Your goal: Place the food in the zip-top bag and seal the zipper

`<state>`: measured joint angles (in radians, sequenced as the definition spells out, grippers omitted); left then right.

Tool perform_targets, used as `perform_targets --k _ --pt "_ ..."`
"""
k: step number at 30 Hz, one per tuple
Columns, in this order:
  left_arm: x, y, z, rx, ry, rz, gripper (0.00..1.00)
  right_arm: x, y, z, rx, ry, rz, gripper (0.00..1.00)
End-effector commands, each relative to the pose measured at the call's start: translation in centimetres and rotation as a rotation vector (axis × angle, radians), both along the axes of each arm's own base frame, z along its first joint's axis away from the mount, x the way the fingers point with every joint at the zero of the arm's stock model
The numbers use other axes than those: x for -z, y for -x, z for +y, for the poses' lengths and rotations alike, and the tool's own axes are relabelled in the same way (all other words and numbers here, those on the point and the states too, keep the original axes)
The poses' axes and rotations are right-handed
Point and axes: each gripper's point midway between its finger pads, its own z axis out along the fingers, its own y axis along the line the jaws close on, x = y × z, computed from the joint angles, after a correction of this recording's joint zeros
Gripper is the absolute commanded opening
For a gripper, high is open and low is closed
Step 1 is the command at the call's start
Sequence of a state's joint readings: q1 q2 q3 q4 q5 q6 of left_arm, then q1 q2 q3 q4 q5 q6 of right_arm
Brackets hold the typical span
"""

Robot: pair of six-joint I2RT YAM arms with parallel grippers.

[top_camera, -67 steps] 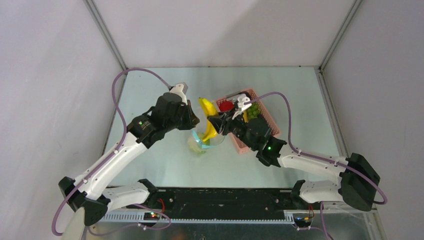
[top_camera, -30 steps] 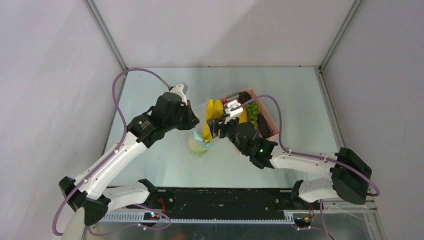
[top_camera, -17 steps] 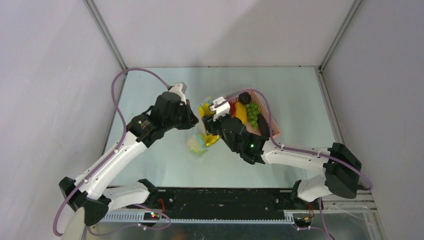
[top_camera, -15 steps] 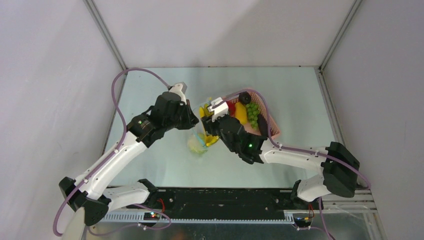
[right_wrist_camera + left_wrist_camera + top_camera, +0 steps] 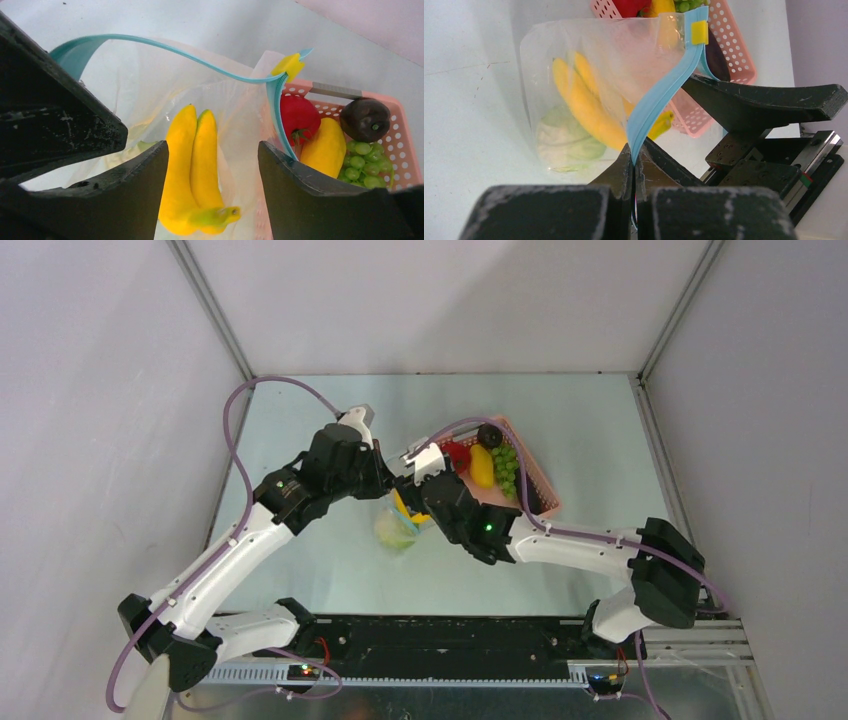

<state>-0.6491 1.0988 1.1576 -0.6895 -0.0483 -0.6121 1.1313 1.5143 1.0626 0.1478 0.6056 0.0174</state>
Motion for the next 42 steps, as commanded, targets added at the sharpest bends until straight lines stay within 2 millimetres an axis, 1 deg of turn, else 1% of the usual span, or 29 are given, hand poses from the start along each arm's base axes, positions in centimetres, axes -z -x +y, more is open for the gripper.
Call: perform_targets --k 1,4,5,6,7,8,9,11,14,15,16,17,18,19,20,21,22,23,26,27,28,29,30,31,33,39,40,41,42 --pt "-1.6 -0.7 0.0 -0.017 0.037 -0.047 0.00 -3.8 0.2 -0.2 0.013 -0.076 -0.031 0.72" --pt "-1.6 -0.8 0.3 -0.027 0.035 -0.046 0.00 -6.5 1.5 -0.3 -0.048 -0.169 -0.018 0.82" --pt "-1.6 -0.8 0.3 -0.029 0.036 -0.045 0.00 -8.0 2.0 -0.9 -0.058 -0.205 -0.025 0.88" --pt "-1.6 -0.8 0.3 -0.029 0.036 -0.044 0.00 -8.6 2.4 -1.0 -0.079 -0.225 -0.016 0.90" --pt "-1.6 -0.9 0.4 -0.031 0.037 -0.044 0.00 -10.1 2.9 -1.6 -0.090 -0.260 -0.026 0.96" --pt "-1.6 -0.9 0.4 -0.031 0.039 -0.044 0.00 -10.5 3.1 -1.9 -0.106 -0.273 -0.018 0.98" --pt "-1.5 -0.9 0.4 -0.032 0.038 -0.042 0.00 -11.7 3.5 -2.5 -0.116 -0.302 -0.028 0.99" --pt "-1.6 -1.0 0.4 -0.034 0.039 -0.043 0.00 -12.9 3.8 -3.6 -0.124 -0.339 -0.036 0.99" --pt "-1.6 -1.0 0.5 -0.036 0.039 -0.043 0.00 -13.3 3.0 -6.3 -0.071 -0.382 -0.037 0.99" --pt "-1.5 -1.1 0.5 -0.038 0.036 -0.043 0.00 -12.6 2.1 -7.5 -0.031 -0.378 -0.031 0.99" --pt "-1.6 -1.1 0.6 -0.039 0.037 -0.044 0.00 -12.5 1.8 -8.4 0.004 -0.405 -0.010 0.99" --pt "-1.6 -1.1 0.6 -0.039 0.037 -0.044 0.00 -11.6 0.6 -10.0 0.064 -0.406 0.009 1.00" --pt "-1.6 -1.1 0.6 -0.038 0.038 -0.045 0.00 -10.7 0.4 -10.8 0.096 -0.422 0.059 0.99" --pt "-1.6 -1.1 0.5 -0.038 0.037 -0.045 0.00 -9.9 -0.8 -12.5 0.159 -0.433 0.083 1.00" --pt "-1.5 -1.1 0.5 -0.039 0.036 -0.043 0.00 -8.5 -1.1 -13.3 0.204 -0.445 0.143 1.00" --pt "-1.5 -1.1 0.5 -0.038 0.036 -0.043 0.00 -7.8 -2.1 -14.7 0.260 -0.446 0.163 1.00" --pt "-1.5 -1.1 0.5 -0.037 0.035 -0.044 0.00 -6.4 -2.4 -15.3 0.295 -0.432 0.208 0.99" --pt "-1.5 -1.1 0.5 -0.036 0.035 -0.043 0.00 -5.6 -3.0 -16.2 0.337 -0.423 0.223 0.98" --pt "-1.4 -1.1 0.5 -0.033 0.035 -0.041 0.00 -1.8 -4.4 -17.3 0.415 -0.321 0.280 0.97" --pt "-1.3 -1.1 0.4 -0.030 0.035 -0.039 0.00 -1.1 -5.0 -17.9 0.445 -0.305 0.288 0.97" --pt "-1.3 -1.1 0.4 -0.028 0.035 -0.039 0.00 0.5 -5.4 -17.9 0.463 -0.273 0.317 0.96" --pt "-1.4 -1.1 0.4 -0.027 0.036 -0.039 0.00 1.1 -5.8 -18.2 0.483 -0.272 0.334 0.96" --pt "-1.4 -1.1 0.3 -0.024 0.035 -0.040 0.00 2.6 -6.2 -18.2 0.495 -0.247 0.364 0.94" --pt "-1.5 -1.1 0.3 -0.023 0.036 -0.042 0.00 3.1 -6.6 -18.3 0.500 -0.244 0.382 0.93" --pt "-1.5 -1.1 0.4 -0.025 0.037 -0.044 0.00 5.3 -7.4 -18.3 0.522 -0.206 0.427 0.91" --pt "-1.5 -1.0 0.2 -0.014 0.043 -0.044 0.00 8.5 -9.6 -19.3 0.593 -0.104 0.437 0.82" --pt "-1.4 -1.0 0.1 -0.011 0.044 -0.041 0.00 8.5 -9.8 -19.4 0.596 -0.096 0.436 0.79" --pt "-1.4 -1.0 0.1 -0.008 0.045 -0.041 0.00 9.2 -9.8 -19.6 0.598 -0.060 0.451 0.77" --pt "-1.4 -0.9 0.0 -0.005 0.045 -0.039 0.00 9.1 -9.9 -19.6 0.597 -0.052 0.452 0.74"
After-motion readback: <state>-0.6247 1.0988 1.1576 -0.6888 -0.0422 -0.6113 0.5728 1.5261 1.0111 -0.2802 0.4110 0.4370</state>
